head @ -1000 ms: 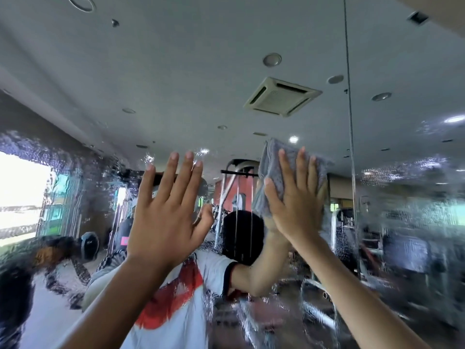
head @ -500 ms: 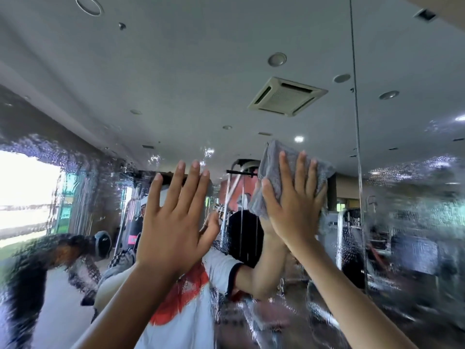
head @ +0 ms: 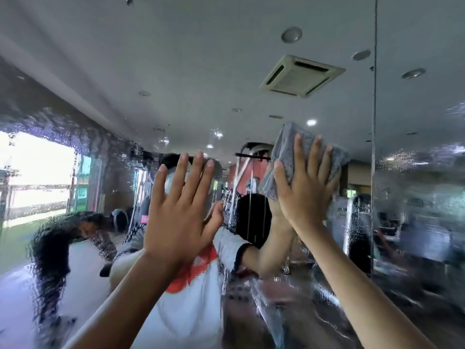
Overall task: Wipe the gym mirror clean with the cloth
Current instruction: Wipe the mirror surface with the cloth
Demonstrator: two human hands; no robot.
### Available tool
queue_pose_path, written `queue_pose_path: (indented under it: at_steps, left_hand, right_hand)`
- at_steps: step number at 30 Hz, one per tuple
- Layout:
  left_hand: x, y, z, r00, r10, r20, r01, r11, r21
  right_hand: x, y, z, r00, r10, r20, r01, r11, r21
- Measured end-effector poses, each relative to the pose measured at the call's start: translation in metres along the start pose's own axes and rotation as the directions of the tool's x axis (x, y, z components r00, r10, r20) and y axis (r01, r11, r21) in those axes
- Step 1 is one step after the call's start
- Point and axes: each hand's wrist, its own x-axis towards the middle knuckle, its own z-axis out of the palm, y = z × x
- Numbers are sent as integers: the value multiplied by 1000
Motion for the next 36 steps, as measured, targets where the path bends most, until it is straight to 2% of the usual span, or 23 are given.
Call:
queue_pose_path:
  at_steps: [1, 3, 5, 6, 7, 9, 12, 14, 15, 16, 18, 21, 23, 25, 27, 29, 30, 31, 33, 36]
  left_hand:
    - [0, -1, 0, 1000, 0, 4, 0, 1000, 1]
    - [-1, -2, 0, 1000, 0, 10, 0, 1000, -2]
    - [-5, -3, 0, 1000, 3, 7, -3, 1000, -7]
    - [-7, -4, 0, 1000, 12, 10, -12, 1000, -10]
    - [-11, -5, -1, 1000, 24, 16, -24, 1000, -12]
    - [-14, -5, -1, 999, 38, 23, -38, 999, -5]
    - [-13, -4, -1, 999, 18, 26, -19, 1000, 4]
    - [-12, -4, -2, 1000, 18, 9, -18, 1000, -4]
    - [-13, -4, -2, 1000, 20, 4, -20, 1000, -10]
    - [-14, -5, -2, 1000, 17, 0, -17, 1000, -13]
    - [-19, -5, -1, 1000, 5, 3, -5, 1000, -13]
    - [-29, -6, -3, 1000, 10, 25, -10, 1000, -19]
    - [-32, -9, -5, 999, 21, 35, -20, 1000, -19]
    - [-33, -8, -5, 999, 17, 37, -16, 1000, -14]
    - [-34, -5, -4, 1000, 7, 27, -7, 1000, -13]
    - [-34, -6, -4, 1000, 1, 7, -1, 1000, -18]
    - [-34, -6, -3, 1000, 4, -2, -4, 1000, -25]
    - [-34, -7, -4, 1000, 7, -11, -8, 1000, -26]
    - [-34, -8, -4, 1000, 7, -24, -8, 1000, -29]
    - [-34, -7, -4, 1000, 8, -30, -9, 1000, -25]
  right_hand:
    - [-9, -11, 1, 999, -46, 9, 46, 999, -4]
    - [-41, -18, 3, 963, -264, 64, 266, 963, -37]
    - [-78, -1, 4, 836, -537, 112, 545, 836, -55]
    - [-91, 14, 4, 776, -620, 117, 629, 776, -56]
    - [-98, 31, 3, 757, -644, 111, 652, 757, -55]
    - [-93, 56, 2, 833, -546, 88, 551, 833, -46]
    - [-59, 51, 1, 968, -249, 37, 250, 967, -51]
    - [-40, 24, 1, 996, -92, 3, 92, 995, -32]
    - [-38, 11, 2, 998, -59, -4, 59, 998, -16]
    - [-40, -2, 3, 998, -69, -5, 69, 998, -10]
    - [-58, -14, 6, 979, -204, 21, 204, 979, -16]
    - [-95, 2, 8, 884, -460, 88, 464, 885, -34]
    - [-100, 22, 6, 853, -513, 95, 518, 855, -37]
    - [-87, 37, 3, 904, -419, 90, 423, 905, -35]
    - [-63, 36, 1, 979, -195, 54, 197, 980, -23]
    - [-43, 17, 0, 1000, -11, 20, 10, 1000, 9]
    - [-39, 7, 0, 999, 24, 22, -24, 1000, 18]
    - [-42, -4, 1, 1000, 5, 27, -5, 1000, 17]
    - [-61, -12, 3, 983, -176, 52, 177, 984, -19]
    - [-101, 13, 3, 863, -495, 104, 502, 863, -57]
